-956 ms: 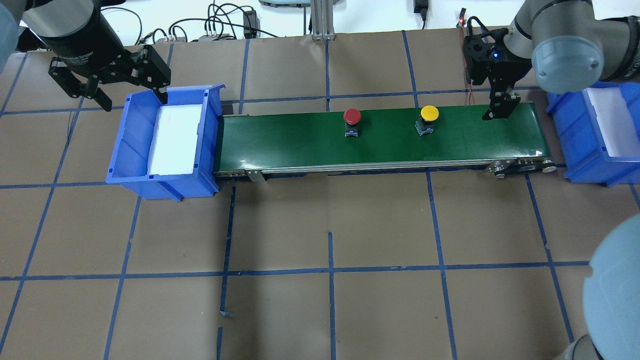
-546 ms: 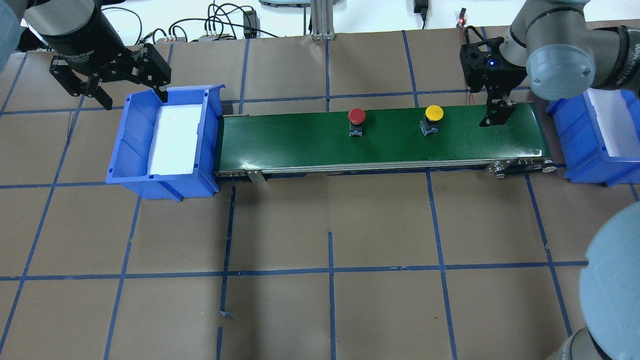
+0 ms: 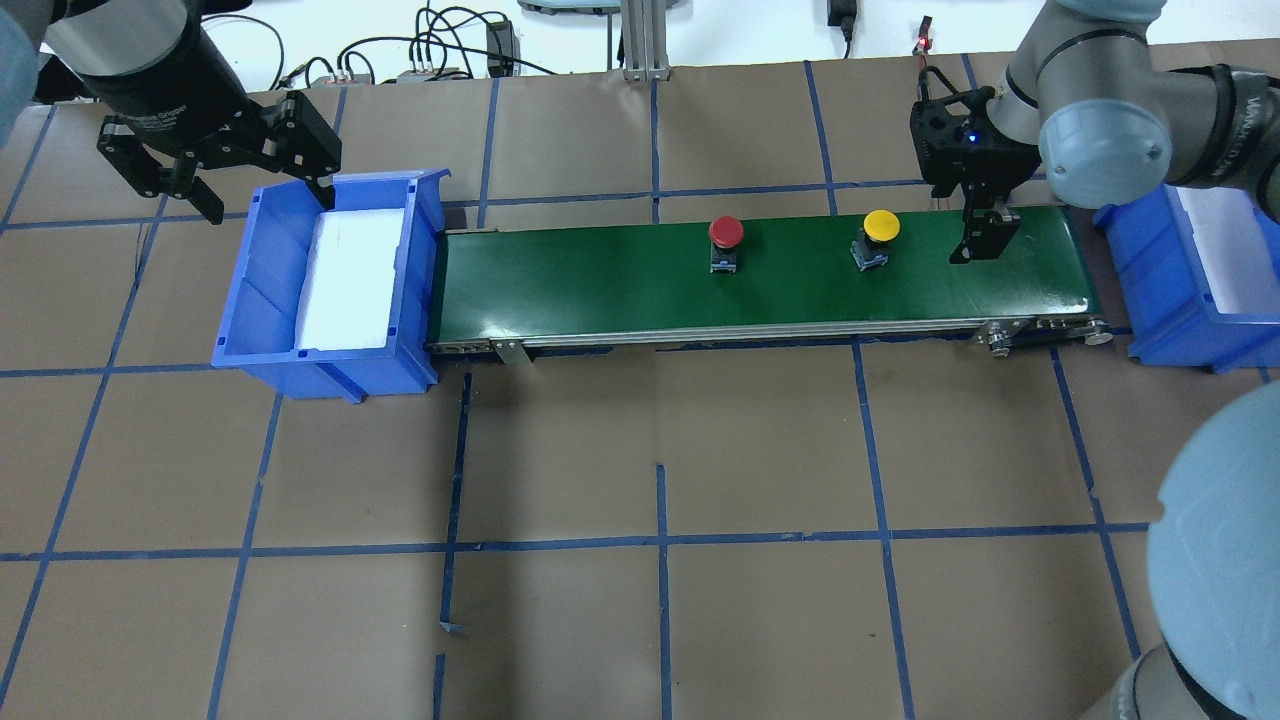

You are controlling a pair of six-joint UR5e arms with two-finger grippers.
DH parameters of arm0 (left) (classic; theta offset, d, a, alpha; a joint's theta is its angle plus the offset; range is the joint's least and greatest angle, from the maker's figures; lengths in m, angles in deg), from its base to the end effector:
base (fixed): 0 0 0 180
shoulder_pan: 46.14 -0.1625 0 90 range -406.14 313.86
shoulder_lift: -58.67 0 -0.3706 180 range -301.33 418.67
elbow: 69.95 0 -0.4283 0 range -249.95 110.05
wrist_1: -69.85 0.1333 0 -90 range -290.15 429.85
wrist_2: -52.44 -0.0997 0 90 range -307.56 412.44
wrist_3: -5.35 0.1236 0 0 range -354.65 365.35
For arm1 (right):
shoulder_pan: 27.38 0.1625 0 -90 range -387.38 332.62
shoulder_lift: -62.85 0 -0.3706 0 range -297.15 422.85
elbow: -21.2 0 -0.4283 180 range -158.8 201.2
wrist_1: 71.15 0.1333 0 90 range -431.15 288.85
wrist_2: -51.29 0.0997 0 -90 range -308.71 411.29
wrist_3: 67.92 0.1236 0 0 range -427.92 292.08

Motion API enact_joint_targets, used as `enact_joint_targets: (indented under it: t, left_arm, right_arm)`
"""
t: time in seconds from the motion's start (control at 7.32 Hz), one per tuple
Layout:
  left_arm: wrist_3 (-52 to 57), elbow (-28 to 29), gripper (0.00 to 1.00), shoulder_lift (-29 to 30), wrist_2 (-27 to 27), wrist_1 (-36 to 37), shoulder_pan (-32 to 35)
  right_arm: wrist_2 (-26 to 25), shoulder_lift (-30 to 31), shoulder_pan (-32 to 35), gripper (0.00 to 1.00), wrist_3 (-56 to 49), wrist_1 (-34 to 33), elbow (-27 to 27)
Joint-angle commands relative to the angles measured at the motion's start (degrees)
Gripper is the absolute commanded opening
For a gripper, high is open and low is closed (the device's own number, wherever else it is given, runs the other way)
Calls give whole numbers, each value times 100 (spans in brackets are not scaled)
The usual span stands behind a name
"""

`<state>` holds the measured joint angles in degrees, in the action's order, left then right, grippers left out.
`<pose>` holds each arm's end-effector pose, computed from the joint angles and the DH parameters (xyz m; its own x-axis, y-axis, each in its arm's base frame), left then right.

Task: Transport two buttons from left to right
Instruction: 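Lower the right gripper and grasp the yellow button on the belt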

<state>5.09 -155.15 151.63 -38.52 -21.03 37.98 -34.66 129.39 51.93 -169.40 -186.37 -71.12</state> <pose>-0.0743 -0.5595 0.4245 -0.9941 -0.1072 -0.0167 -0.1069 0.9941 -0.0168 0.0224 -0.6471 0.1919 0.0133 -0.9999 0.0045 -0.9974 -0.0136 -0.0712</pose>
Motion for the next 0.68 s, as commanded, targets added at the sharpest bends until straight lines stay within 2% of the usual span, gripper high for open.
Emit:
enact_joint_targets:
  t: [0.0, 0.55]
  left_arm:
    - [0, -5, 100, 3, 0, 0, 0]
    - [0, 64, 100, 55, 9, 0, -26]
  right_arm:
    - [-62, 0, 23, 99, -3, 0, 13]
    - [-45, 9, 119, 99, 33, 9, 4]
